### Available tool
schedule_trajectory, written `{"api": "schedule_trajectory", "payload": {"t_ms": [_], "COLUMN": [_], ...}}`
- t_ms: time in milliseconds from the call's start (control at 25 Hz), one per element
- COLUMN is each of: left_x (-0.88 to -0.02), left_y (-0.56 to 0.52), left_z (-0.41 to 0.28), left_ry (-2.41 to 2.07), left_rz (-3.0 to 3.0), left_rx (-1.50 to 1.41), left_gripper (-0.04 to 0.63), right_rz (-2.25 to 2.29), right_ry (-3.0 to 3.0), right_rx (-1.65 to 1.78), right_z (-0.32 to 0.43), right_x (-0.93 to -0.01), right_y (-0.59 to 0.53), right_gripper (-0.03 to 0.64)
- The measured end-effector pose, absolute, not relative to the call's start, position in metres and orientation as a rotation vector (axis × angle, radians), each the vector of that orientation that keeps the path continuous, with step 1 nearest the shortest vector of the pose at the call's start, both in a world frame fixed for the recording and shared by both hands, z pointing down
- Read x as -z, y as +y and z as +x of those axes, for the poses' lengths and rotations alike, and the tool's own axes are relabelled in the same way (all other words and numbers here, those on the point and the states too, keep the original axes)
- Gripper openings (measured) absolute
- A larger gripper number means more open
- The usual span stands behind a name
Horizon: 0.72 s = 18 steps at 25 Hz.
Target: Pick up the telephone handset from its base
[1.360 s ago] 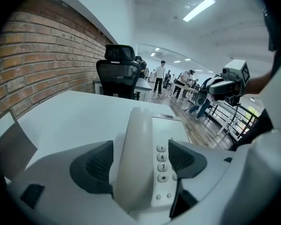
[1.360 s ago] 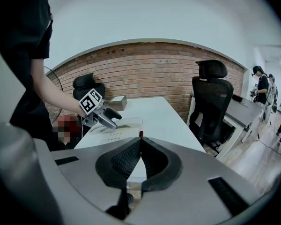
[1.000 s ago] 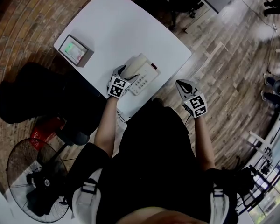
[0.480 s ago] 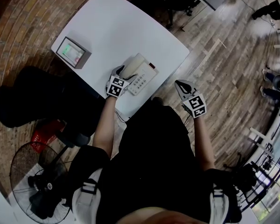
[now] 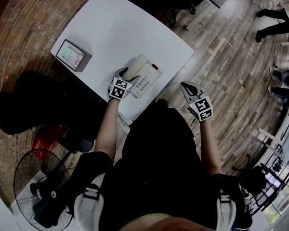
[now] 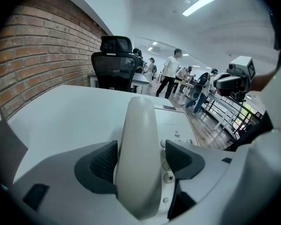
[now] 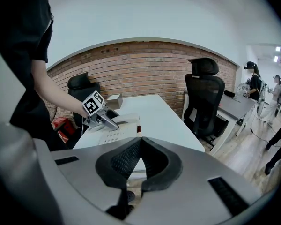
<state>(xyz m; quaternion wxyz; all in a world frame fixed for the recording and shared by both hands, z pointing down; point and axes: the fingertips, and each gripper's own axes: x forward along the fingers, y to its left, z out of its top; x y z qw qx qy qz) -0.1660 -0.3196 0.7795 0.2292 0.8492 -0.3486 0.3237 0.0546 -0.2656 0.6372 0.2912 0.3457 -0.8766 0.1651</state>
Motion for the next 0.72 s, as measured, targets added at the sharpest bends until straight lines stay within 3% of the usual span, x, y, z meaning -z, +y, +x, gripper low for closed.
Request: {"api": "schedule_trajectory", "payload": {"t_ms": [240,360,720], "left_x": [-0.7786,-0.7781,-0.7773], "left_y": [-0.3217,-0.3241,-0.3244], "left_z": [-0.1668,-0.1702,-0.1705], "left_ry": [-0.965,-0.987,-1.004], "left_rz": [2.337,2.332,2.343], "left_rx": [-0.889,-0.895,-0.927], "left_gripper": [0.314,0.255,0.247], "right_rz": [0.929,0.927,0.922], "right_ry": [-2.334,-2.334,-2.338], "right_rx": [-0.450,-0.455,-0.451], "right_z": [0.0559,0.0560,0.0554], "right_x": [-0.6384,-0.6392,-0.6386], "right_y": [-0.2639,-0.2651,-0.2669], "right_gripper": [-0.002,-0.002,-0.002]}}
